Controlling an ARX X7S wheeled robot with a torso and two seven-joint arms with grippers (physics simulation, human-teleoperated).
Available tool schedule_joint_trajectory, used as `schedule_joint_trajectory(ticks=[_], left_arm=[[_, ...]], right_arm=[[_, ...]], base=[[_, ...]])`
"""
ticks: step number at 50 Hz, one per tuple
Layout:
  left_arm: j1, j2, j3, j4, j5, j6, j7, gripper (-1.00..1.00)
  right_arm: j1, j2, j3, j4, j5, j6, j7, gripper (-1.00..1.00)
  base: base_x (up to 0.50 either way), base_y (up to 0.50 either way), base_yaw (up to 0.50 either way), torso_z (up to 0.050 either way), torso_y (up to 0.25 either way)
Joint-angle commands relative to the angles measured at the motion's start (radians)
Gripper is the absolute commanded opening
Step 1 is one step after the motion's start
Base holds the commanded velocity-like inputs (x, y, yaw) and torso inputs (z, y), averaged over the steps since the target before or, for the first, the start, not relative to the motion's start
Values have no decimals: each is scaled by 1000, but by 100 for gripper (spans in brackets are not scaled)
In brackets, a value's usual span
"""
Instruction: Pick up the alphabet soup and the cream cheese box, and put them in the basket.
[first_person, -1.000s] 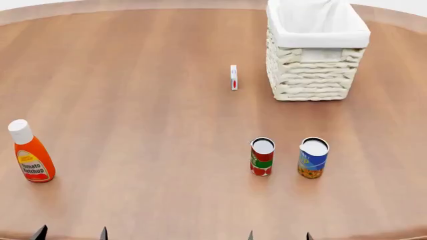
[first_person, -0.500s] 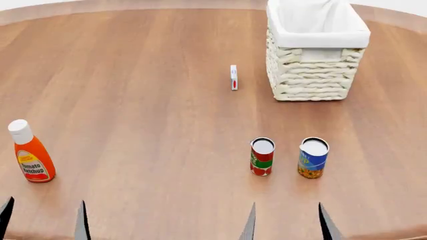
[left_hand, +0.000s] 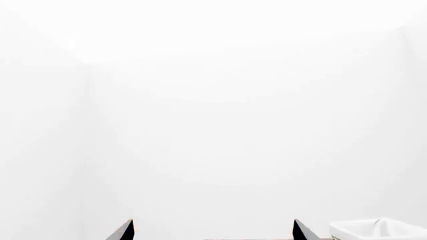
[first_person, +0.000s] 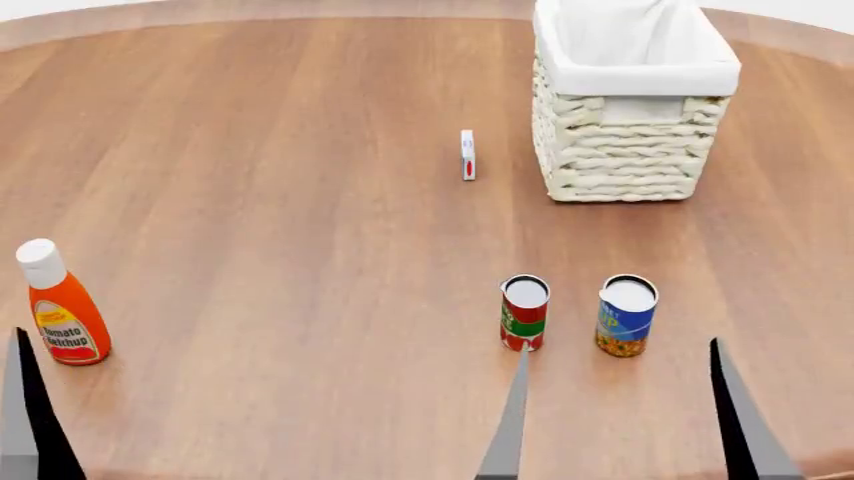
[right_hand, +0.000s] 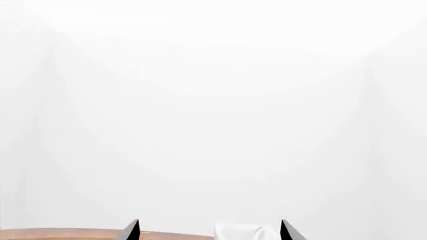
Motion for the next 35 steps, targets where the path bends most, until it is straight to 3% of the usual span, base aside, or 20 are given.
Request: schedule_joint_trajectory(ticks=[1, 21, 35], left_arm=[[10, -16, -5, 54, 10, 13, -23, 100], [23, -36, 9, 52, 6, 25, -40, 100], [26, -47, 20, 52, 6, 26, -51, 100]], right_arm=[[-11, 19, -10, -49, -7, -30, 12, 100], [-22, 37, -32, -65, -15, -2, 28, 100], [-28, 48, -37, -60, -5, -11, 37, 100]], base=[[0, 0, 0, 0, 0], [3, 0, 0, 0, 0], [159, 0, 0, 0, 0]])
